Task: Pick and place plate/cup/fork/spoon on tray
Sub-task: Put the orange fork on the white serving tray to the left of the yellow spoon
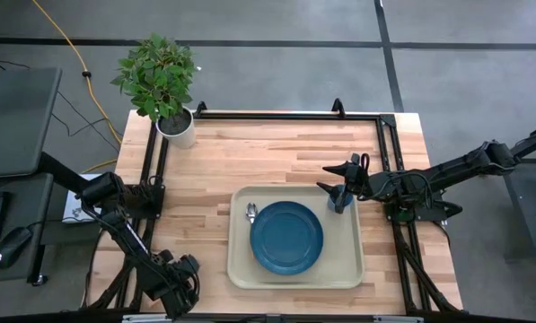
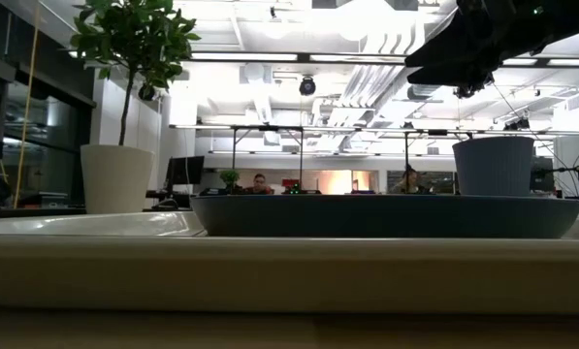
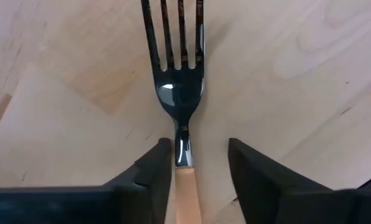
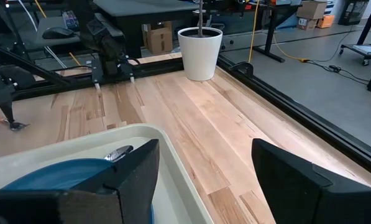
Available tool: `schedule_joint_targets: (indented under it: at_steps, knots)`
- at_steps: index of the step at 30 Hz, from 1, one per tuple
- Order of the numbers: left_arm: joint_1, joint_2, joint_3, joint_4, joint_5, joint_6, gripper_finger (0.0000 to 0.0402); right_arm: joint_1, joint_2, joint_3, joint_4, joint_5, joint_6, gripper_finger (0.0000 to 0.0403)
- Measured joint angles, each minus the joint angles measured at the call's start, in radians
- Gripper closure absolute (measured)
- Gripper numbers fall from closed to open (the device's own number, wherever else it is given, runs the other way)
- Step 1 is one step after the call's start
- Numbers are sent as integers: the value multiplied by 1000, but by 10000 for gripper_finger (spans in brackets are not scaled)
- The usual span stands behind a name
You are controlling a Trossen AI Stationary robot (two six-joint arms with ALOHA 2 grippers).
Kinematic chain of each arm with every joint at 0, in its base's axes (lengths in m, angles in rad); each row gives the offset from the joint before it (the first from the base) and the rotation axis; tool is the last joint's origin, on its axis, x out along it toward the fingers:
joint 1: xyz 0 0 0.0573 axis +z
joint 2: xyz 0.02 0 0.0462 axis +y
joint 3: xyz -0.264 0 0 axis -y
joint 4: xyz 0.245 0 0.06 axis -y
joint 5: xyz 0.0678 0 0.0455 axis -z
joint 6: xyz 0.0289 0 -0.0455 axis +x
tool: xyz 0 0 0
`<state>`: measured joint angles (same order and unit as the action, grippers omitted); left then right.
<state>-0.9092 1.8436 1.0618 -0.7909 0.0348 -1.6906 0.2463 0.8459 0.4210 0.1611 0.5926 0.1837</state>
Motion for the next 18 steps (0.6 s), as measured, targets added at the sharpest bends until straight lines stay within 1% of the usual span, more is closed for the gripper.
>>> schedule_joint_targets:
  at_steps: [8, 12, 14, 18]
  knots:
    - [8, 0, 0, -15, 13, 7, 356, 0, 0, 0, 0, 0, 19, 155]
    - [17, 0, 0, -19, 18, 26, 390, 0, 0, 0, -1, 0, 19, 155]
    - [24, -1, 0, -20, 18, 35, 397, 0, 0, 0, -1, -1, 18, 155]
    - [36, -20, 1, -27, 5, 47, 392, 0, 0, 0, -3, -1, 19, 155]
